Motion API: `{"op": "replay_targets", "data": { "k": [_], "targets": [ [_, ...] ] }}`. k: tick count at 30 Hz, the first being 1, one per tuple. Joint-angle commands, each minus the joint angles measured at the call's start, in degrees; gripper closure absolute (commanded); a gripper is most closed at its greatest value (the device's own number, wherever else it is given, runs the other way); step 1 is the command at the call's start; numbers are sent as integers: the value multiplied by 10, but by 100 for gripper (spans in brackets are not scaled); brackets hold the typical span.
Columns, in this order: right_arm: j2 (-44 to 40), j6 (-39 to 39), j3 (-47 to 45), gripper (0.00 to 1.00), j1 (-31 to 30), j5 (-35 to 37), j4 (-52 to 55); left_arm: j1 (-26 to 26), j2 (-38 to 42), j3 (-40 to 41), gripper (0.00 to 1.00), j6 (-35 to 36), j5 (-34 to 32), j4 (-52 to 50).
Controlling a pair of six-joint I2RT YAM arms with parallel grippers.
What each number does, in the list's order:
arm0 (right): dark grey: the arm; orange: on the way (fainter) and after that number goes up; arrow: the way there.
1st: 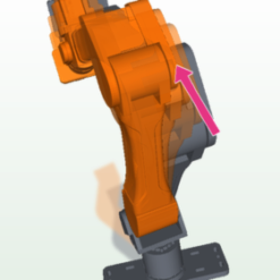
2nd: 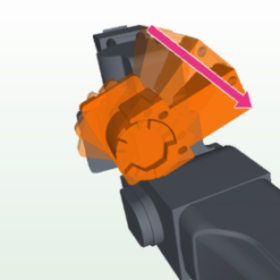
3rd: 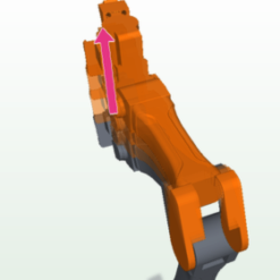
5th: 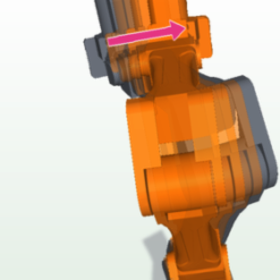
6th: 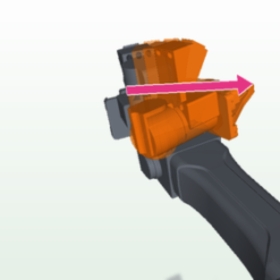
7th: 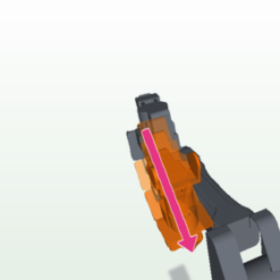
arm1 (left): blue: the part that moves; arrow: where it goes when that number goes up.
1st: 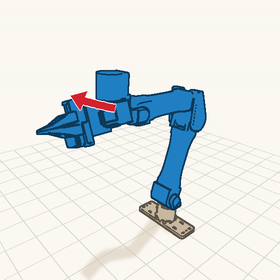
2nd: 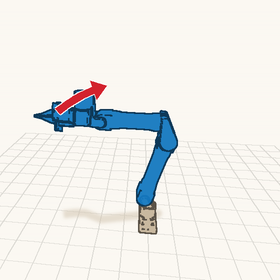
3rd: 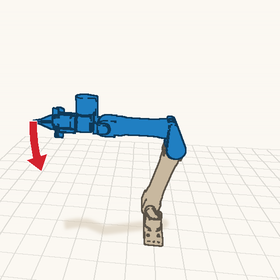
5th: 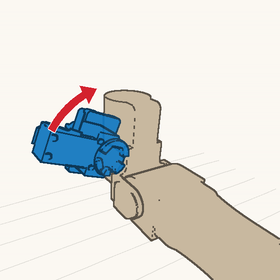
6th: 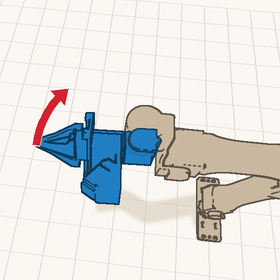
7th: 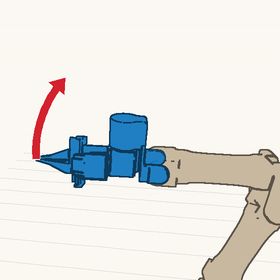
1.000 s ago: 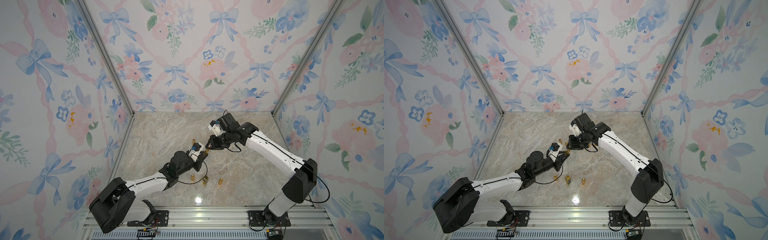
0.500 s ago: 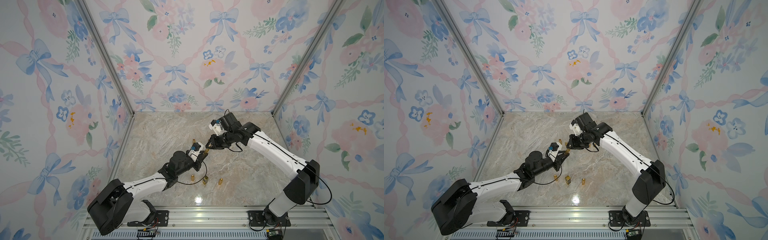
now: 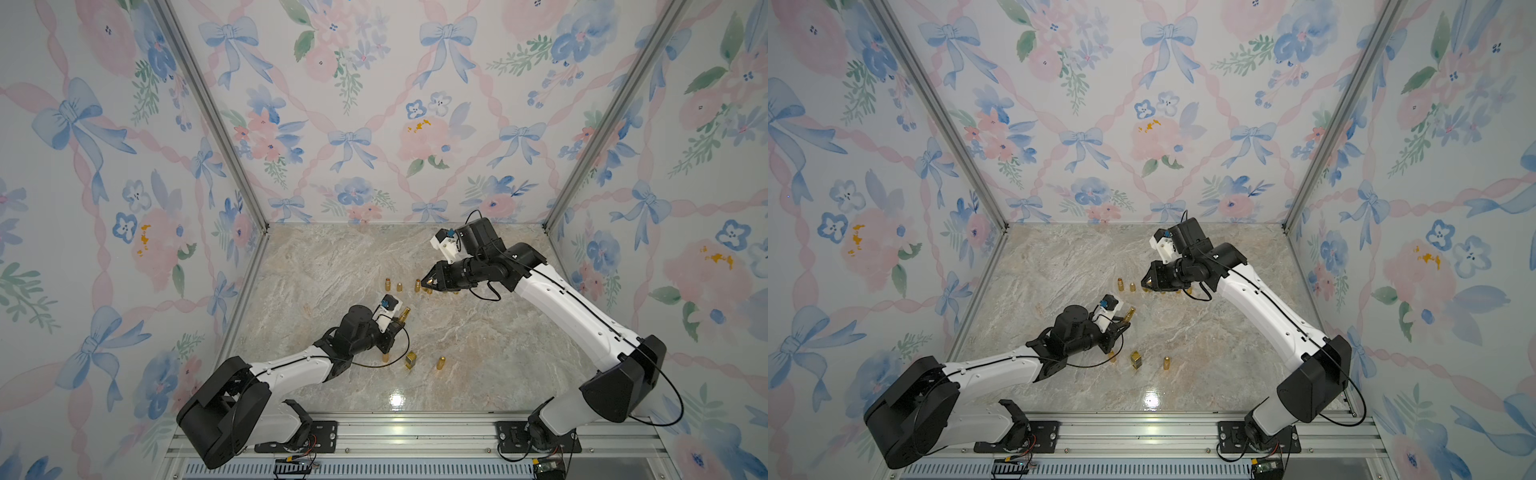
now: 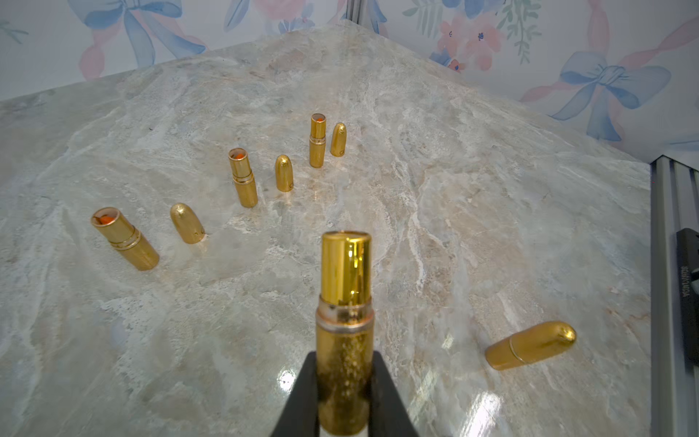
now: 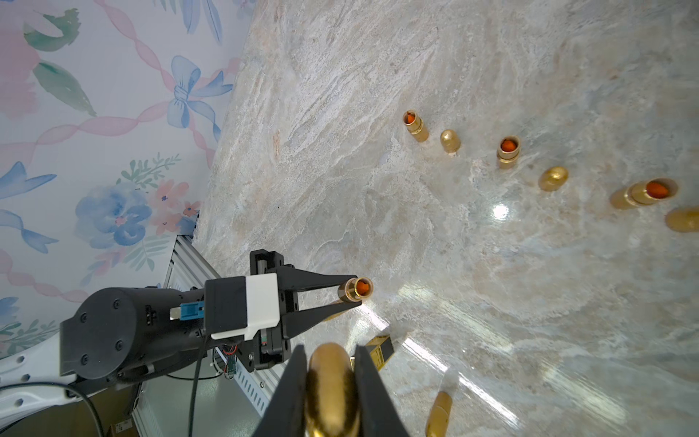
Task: Open the lipstick cap
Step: Place the cover at the center of the board.
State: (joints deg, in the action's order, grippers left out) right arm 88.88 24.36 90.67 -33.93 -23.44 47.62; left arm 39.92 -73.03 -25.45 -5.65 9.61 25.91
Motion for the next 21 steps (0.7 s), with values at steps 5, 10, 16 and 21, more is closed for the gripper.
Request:
{"op": "replay_targets", "data": {
  "k": [5, 10, 16, 21],
  "targets": [
    [29, 15, -44, 78, 3, 62, -46, -26, 52, 12, 100, -30, -48, -5],
    [83, 24, -42, 78, -32, 142, -71, -40, 69, 24, 100, -46, -78, -3],
    [154, 41, -26, 78, -66, 214, -97, -55, 94, 44, 100, -67, -109, 5],
    [221, 43, 2, 78, -90, 267, -109, -62, 106, 53, 100, -78, -127, 10]
  ]
}}
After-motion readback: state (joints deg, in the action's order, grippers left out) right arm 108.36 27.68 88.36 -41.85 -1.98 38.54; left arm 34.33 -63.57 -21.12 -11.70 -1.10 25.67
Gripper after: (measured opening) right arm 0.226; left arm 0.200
